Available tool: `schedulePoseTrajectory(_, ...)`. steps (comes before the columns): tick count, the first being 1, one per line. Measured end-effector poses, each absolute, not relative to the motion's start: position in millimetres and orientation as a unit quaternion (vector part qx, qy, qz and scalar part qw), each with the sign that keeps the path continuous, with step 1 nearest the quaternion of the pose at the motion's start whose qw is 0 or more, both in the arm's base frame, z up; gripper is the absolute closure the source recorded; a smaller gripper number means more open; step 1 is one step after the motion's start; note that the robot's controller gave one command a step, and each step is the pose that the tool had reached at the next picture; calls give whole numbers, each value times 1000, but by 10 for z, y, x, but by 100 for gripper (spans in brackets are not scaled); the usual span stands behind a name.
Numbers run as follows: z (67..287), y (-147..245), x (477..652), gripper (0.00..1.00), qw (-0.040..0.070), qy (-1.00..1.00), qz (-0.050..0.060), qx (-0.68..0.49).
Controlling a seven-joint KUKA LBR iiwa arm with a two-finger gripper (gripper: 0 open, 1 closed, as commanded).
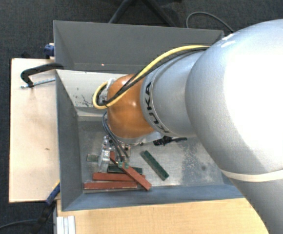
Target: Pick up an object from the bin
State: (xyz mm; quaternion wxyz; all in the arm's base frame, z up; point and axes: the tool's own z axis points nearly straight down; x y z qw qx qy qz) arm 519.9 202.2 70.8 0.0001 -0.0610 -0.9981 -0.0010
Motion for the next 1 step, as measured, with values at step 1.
schedulePoseTrajectory(1, 2102, 2002, 5030, 100, -5, -999, -3, -51)
